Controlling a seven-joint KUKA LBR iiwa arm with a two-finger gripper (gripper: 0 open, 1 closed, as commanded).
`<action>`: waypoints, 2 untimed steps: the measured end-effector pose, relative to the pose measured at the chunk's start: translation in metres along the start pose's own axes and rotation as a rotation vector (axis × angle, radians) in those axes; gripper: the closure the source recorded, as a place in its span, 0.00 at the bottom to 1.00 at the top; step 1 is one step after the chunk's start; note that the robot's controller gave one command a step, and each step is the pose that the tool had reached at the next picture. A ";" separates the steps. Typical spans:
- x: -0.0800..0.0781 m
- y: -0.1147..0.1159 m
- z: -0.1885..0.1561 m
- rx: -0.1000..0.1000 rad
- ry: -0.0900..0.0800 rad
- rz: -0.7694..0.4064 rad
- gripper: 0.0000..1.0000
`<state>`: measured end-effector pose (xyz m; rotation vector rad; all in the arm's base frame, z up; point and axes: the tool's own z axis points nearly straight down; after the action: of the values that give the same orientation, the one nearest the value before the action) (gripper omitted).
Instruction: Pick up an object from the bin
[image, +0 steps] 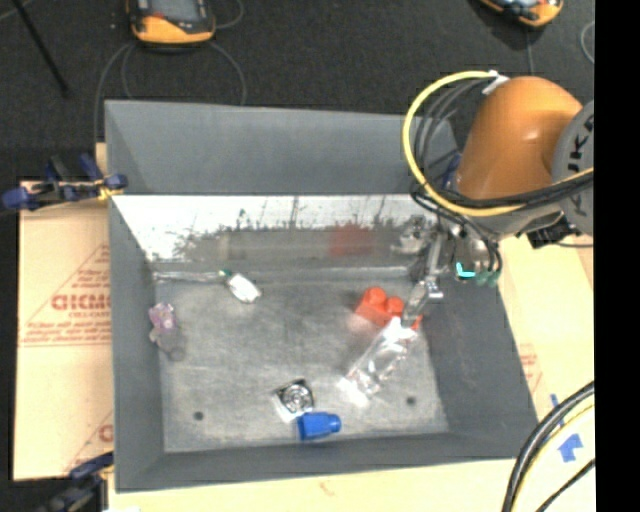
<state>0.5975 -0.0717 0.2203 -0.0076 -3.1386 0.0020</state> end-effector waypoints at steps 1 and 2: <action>-0.029 -0.031 0.087 -0.001 -0.017 0.064 0.00; -0.048 -0.039 0.087 0.003 -0.010 0.031 0.00</action>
Offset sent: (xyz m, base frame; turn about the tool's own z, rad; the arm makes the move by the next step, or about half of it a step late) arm 0.0391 -0.0487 -0.1503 0.0993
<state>0.6449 -0.1111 0.1337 -0.0571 -3.1483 0.0061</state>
